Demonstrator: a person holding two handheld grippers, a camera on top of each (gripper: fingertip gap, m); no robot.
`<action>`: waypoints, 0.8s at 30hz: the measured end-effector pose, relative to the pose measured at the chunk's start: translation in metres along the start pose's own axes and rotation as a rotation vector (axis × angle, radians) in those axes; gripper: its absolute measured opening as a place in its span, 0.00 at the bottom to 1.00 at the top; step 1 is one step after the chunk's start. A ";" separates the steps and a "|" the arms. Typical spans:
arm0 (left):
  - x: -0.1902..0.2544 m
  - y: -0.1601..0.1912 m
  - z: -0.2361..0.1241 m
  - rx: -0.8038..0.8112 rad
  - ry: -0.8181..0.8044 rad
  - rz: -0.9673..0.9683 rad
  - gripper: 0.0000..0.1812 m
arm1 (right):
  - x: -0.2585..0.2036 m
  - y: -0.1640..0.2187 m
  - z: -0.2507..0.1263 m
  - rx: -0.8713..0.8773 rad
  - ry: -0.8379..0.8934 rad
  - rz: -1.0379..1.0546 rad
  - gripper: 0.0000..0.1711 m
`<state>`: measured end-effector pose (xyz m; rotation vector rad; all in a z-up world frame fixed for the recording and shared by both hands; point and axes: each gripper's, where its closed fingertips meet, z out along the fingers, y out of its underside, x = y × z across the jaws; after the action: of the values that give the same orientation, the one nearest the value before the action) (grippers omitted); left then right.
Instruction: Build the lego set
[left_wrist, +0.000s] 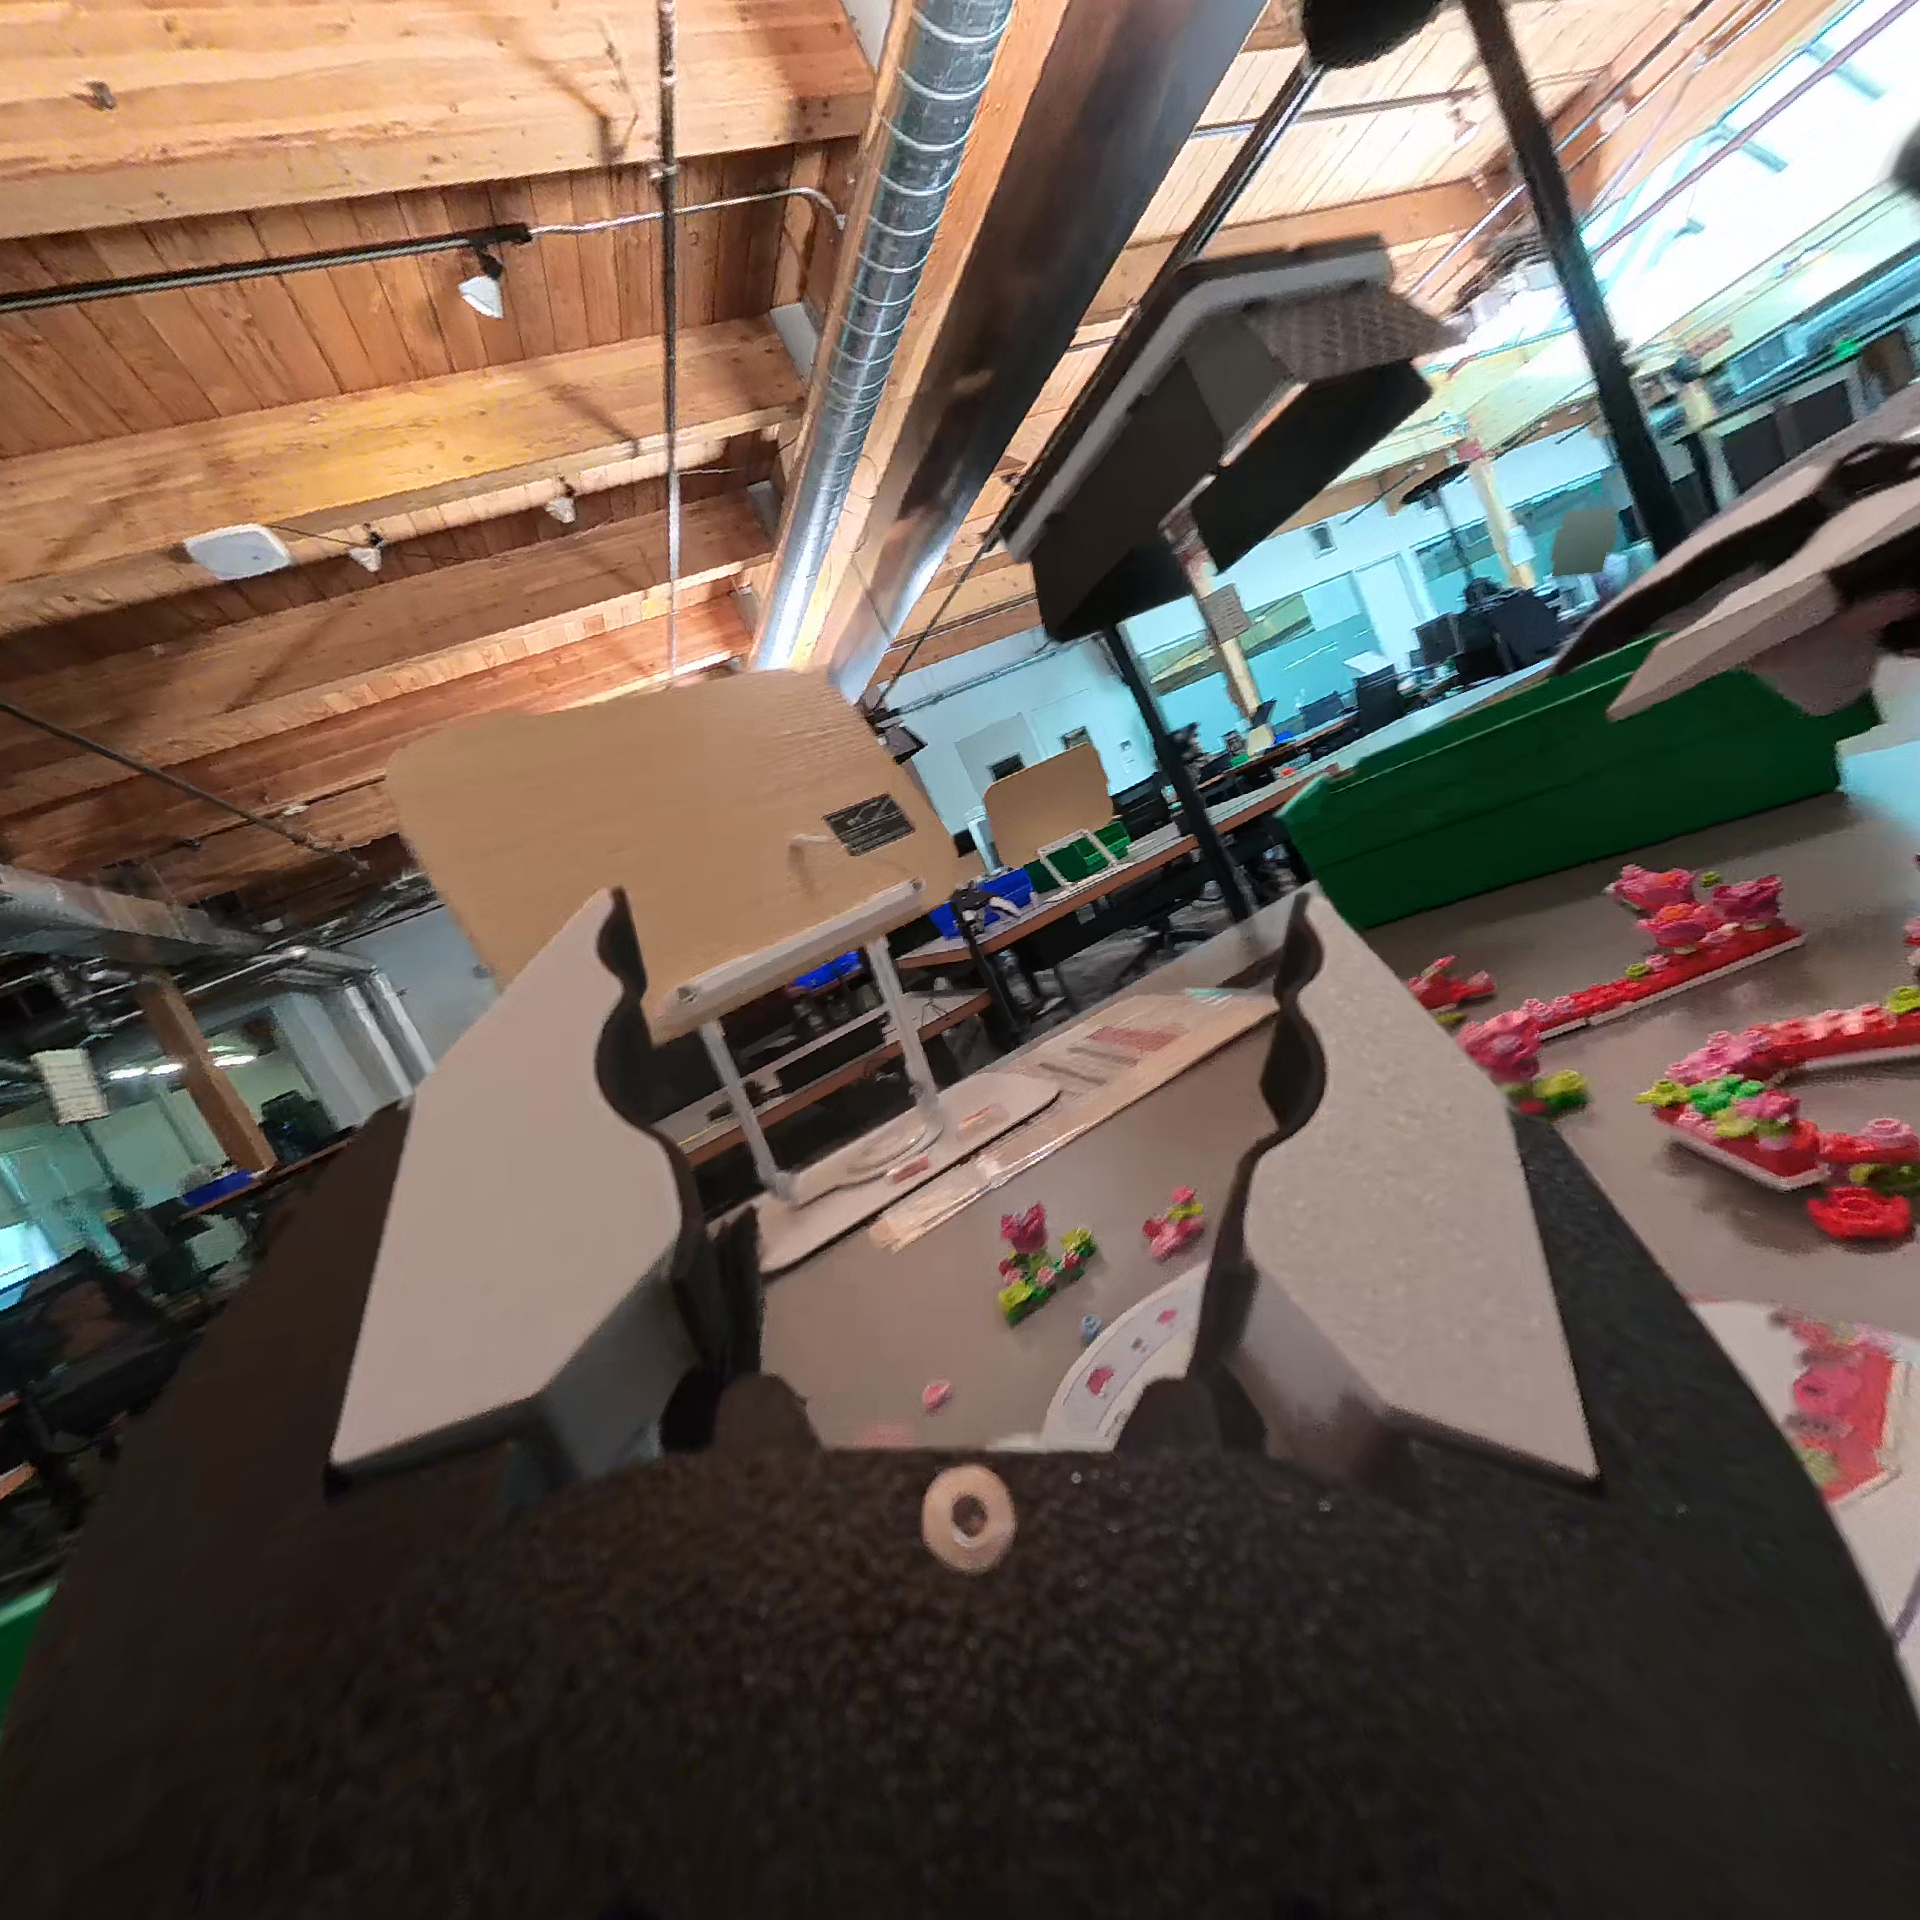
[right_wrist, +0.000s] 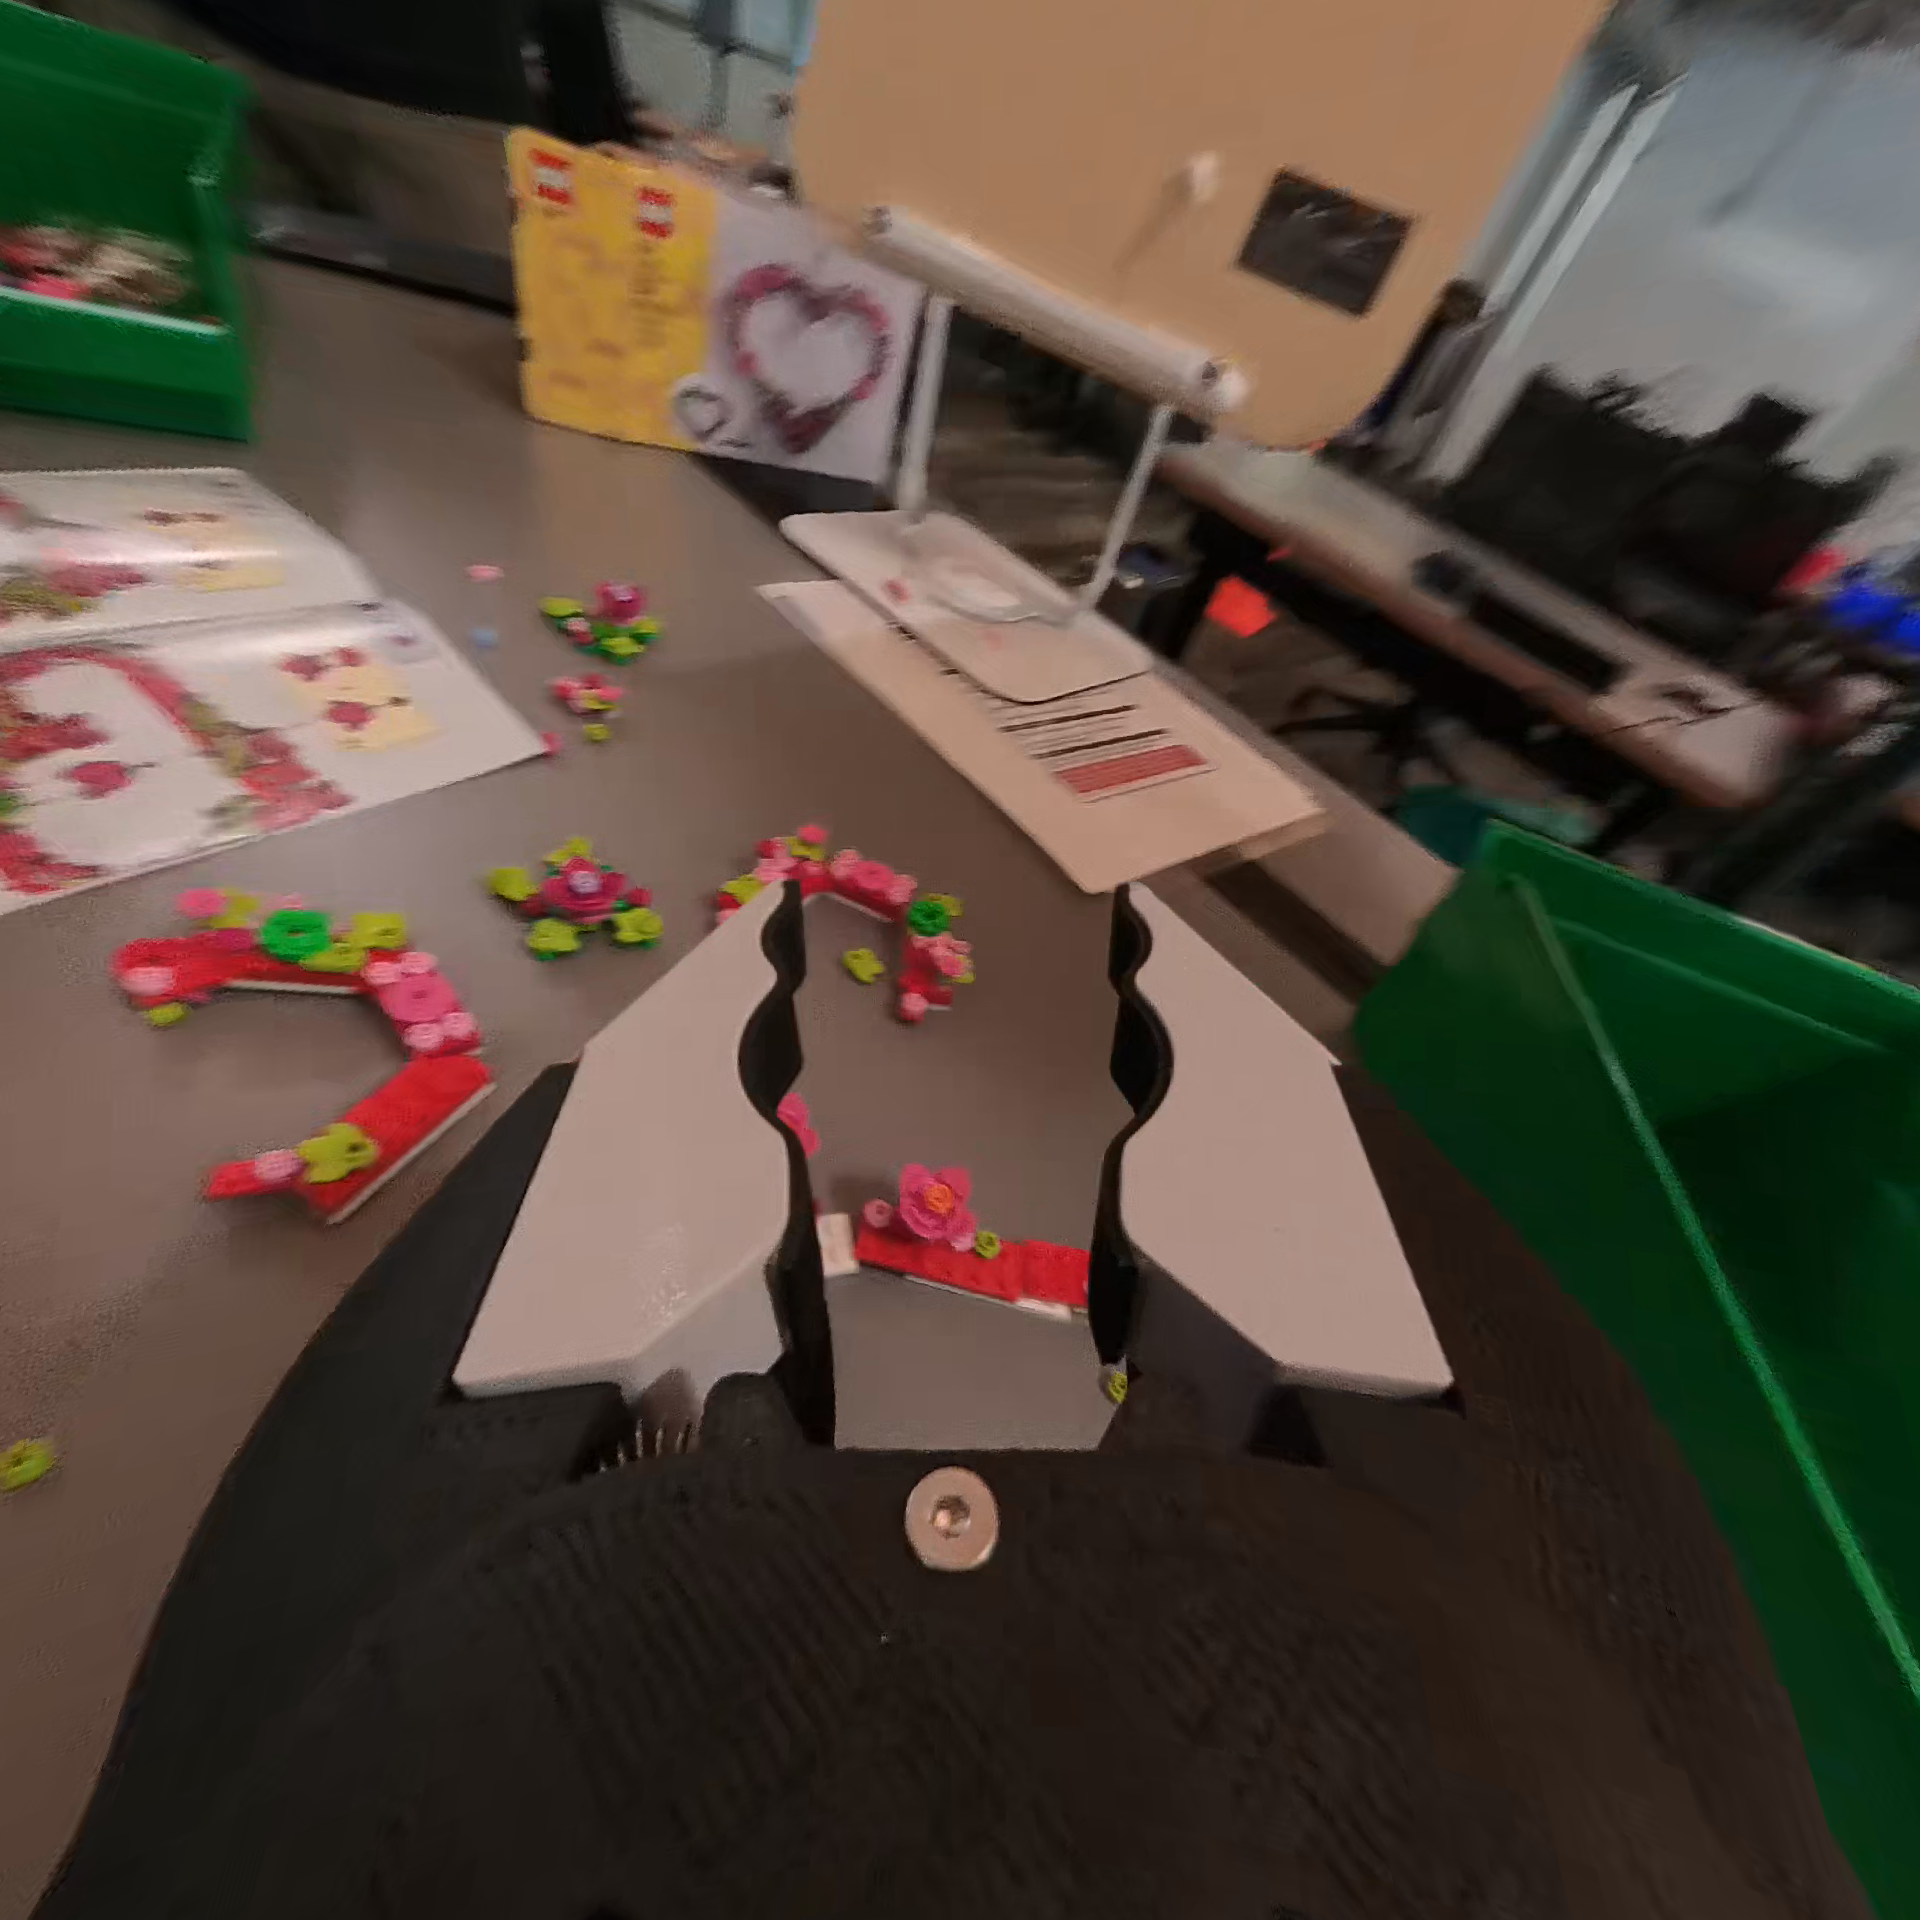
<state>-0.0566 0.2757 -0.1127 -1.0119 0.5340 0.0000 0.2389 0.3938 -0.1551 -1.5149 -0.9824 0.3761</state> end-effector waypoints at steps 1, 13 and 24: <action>0.006 -0.007 0.008 0.010 0.035 -0.018 0.65 | -0.006 -0.001 0.004 -0.038 -0.071 0.011 0.33; 0.189 0.052 0.117 -0.581 1.147 0.009 0.41 | -0.059 0.037 0.028 -0.543 -0.432 -0.089 0.22; 0.190 0.019 0.111 -0.675 1.466 -0.072 0.47 | -0.070 0.066 0.035 -0.651 -0.523 -0.070 0.24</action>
<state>0.1517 0.3296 -0.1628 -1.5970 1.9144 -0.7135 0.1963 0.3701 -0.2453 -2.0039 -1.6800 0.4373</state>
